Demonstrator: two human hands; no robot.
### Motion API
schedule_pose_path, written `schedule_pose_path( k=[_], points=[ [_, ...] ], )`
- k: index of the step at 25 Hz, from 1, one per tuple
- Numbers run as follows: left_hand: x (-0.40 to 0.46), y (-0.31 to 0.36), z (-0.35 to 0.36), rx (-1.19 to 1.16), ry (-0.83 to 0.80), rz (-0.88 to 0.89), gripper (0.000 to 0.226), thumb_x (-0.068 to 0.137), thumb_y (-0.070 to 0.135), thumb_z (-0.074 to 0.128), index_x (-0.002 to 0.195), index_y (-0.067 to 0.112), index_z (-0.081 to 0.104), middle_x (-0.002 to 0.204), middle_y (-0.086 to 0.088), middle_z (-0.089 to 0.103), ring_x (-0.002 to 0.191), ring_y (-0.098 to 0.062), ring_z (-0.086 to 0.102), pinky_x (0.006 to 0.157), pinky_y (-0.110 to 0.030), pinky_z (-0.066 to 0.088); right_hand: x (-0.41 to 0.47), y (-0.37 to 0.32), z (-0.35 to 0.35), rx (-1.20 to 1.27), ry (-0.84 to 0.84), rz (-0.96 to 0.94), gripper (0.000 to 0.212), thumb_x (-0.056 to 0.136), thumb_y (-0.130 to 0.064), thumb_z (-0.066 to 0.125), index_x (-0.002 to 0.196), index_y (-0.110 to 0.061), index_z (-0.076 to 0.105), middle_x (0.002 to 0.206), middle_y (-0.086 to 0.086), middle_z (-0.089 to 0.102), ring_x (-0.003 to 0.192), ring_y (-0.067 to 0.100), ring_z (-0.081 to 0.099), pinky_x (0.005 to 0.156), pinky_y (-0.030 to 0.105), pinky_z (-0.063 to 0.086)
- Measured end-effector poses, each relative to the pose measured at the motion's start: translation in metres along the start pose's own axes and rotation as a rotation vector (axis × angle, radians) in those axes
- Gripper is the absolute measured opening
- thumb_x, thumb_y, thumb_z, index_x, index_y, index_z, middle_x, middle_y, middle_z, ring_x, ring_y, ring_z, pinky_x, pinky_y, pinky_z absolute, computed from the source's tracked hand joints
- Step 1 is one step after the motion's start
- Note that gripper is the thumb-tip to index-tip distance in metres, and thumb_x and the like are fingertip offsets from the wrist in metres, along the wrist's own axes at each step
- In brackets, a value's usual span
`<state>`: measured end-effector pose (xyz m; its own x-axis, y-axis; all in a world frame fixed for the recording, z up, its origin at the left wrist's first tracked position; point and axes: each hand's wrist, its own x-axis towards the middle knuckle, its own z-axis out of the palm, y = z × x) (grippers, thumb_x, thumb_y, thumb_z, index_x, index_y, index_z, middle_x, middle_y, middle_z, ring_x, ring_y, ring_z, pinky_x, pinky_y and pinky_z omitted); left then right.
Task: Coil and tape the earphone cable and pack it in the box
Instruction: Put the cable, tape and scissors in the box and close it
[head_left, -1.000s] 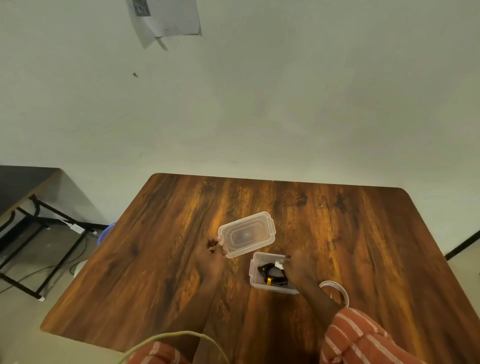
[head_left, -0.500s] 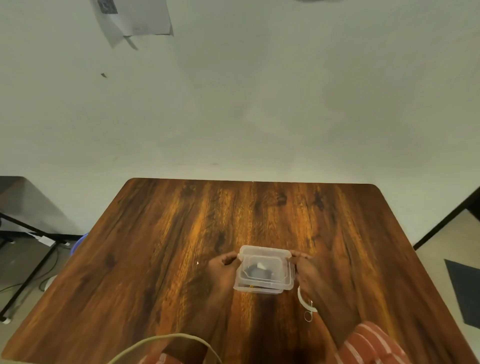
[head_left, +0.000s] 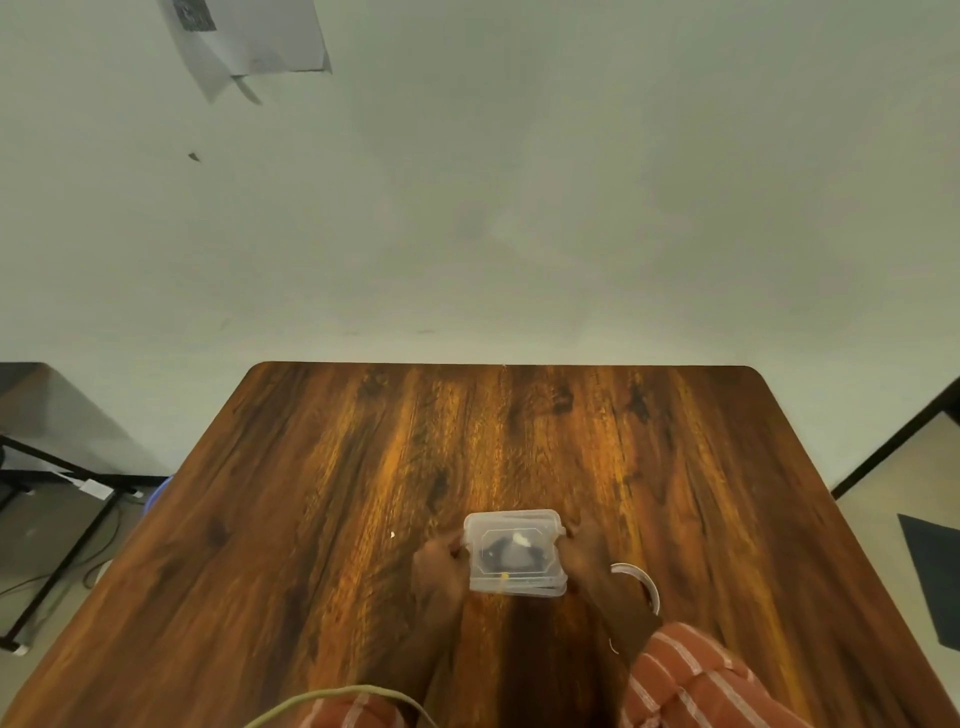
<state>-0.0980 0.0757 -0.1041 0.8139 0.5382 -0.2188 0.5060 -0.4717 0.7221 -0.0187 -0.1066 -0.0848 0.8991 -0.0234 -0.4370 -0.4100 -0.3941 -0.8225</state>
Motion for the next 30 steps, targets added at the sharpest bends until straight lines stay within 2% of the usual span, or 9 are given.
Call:
schedule_pose_path(
  k=[2, 9, 13, 15, 17, 21, 25, 28, 30],
  points=[
    [0.004, -0.010, 0.001, 0.032, -0.029, -0.013, 0.016, 0.094, 0.027, 0.061, 0.106, 0.024, 0.071, 0.102, 0.006, 0.074, 0.085, -0.005, 0.068, 0.080, -0.025, 0.058, -0.004, 0.014, 0.002, 0.042, 0.022, 0.065, 0.021, 0.087, -0.016, 0.070, 0.107, -0.013, 0.062, 0.107, 0.003, 0.069, 0.093, 0.021, 0.066, 0.079, 0.034, 0.057],
    [0.006, -0.009, 0.008, 0.027, -0.077, -0.015, 0.020, 0.096, 0.026, 0.058, 0.113, 0.021, 0.069, 0.107, 0.003, 0.073, 0.084, -0.005, 0.066, 0.075, -0.018, 0.054, -0.008, 0.040, 0.004, 0.084, 0.159, 0.119, 0.009, 0.088, -0.015, 0.066, 0.096, -0.013, 0.070, 0.095, 0.009, 0.073, 0.084, 0.024, 0.068, 0.080, 0.045, 0.060],
    [0.013, -0.005, 0.013, -0.074, -0.073, -0.163, 0.022, 0.095, 0.017, 0.060, 0.116, 0.014, 0.068, 0.109, -0.001, 0.071, 0.078, -0.006, 0.062, 0.061, -0.016, 0.049, 0.001, 0.032, -0.005, 0.018, 0.020, 0.272, 0.015, 0.087, -0.023, 0.069, 0.093, -0.011, 0.063, 0.096, 0.007, 0.069, 0.086, 0.025, 0.068, 0.080, 0.043, 0.060],
    [0.017, -0.008, 0.016, -0.093, -0.121, -0.248, 0.024, 0.096, 0.020, 0.059, 0.116, 0.010, 0.067, 0.112, -0.008, 0.071, 0.082, -0.014, 0.065, 0.066, -0.025, 0.056, 0.005, 0.032, -0.009, 0.039, -0.041, 0.359, 0.023, 0.086, -0.029, 0.071, 0.089, -0.013, 0.055, 0.101, 0.011, 0.066, 0.092, 0.030, 0.068, 0.084, 0.046, 0.060],
    [0.020, -0.009, 0.018, -0.161, -0.164, -0.337, 0.025, 0.095, 0.023, 0.061, 0.115, 0.008, 0.064, 0.111, -0.013, 0.069, 0.092, -0.025, 0.069, 0.075, -0.037, 0.061, 0.004, 0.032, -0.008, 0.123, -0.046, 0.352, 0.023, 0.087, -0.031, 0.069, 0.094, -0.015, 0.054, 0.100, 0.010, 0.066, 0.092, 0.030, 0.067, 0.083, 0.047, 0.059],
    [0.028, -0.005, 0.015, -0.279, -0.134, -0.446, 0.022, 0.091, 0.026, 0.067, 0.102, 0.007, 0.068, 0.097, -0.011, 0.072, 0.082, -0.025, 0.071, 0.072, -0.042, 0.063, 0.008, 0.028, -0.004, 0.154, 0.003, 0.262, 0.022, 0.086, -0.031, 0.071, 0.095, -0.012, 0.066, 0.091, 0.009, 0.074, 0.078, 0.026, 0.072, 0.072, 0.040, 0.062],
    [0.045, 0.001, 0.009, -0.274, -0.001, -0.390, 0.011, 0.084, 0.017, 0.074, 0.094, 0.012, 0.073, 0.090, -0.005, 0.073, 0.079, -0.022, 0.073, 0.074, -0.045, 0.063, 0.029, 0.007, 0.004, 0.198, 0.033, 0.266, 0.019, 0.083, -0.014, 0.075, 0.098, -0.005, 0.066, 0.095, 0.014, 0.072, 0.078, 0.026, 0.070, 0.058, 0.032, 0.058],
    [0.060, 0.009, 0.005, -0.166, -0.039, -0.292, 0.009, 0.083, 0.022, 0.076, 0.092, 0.021, 0.073, 0.090, 0.001, 0.074, 0.081, -0.016, 0.072, 0.078, -0.040, 0.063, 0.044, -0.002, 0.008, 0.143, 0.057, 0.249, 0.015, 0.083, -0.006, 0.072, 0.097, -0.005, 0.066, 0.093, 0.011, 0.071, 0.080, 0.025, 0.069, 0.068, 0.036, 0.061],
    [0.062, 0.016, -0.002, -0.083, -0.088, -0.236, 0.008, 0.085, 0.031, 0.072, 0.091, 0.026, 0.073, 0.089, 0.007, 0.075, 0.078, -0.009, 0.070, 0.074, -0.032, 0.062, 0.044, -0.008, 0.011, 0.087, 0.092, 0.189, 0.012, 0.085, -0.003, 0.069, 0.094, -0.009, 0.067, 0.092, 0.009, 0.071, 0.080, 0.022, 0.068, 0.073, 0.038, 0.062]
  ],
)
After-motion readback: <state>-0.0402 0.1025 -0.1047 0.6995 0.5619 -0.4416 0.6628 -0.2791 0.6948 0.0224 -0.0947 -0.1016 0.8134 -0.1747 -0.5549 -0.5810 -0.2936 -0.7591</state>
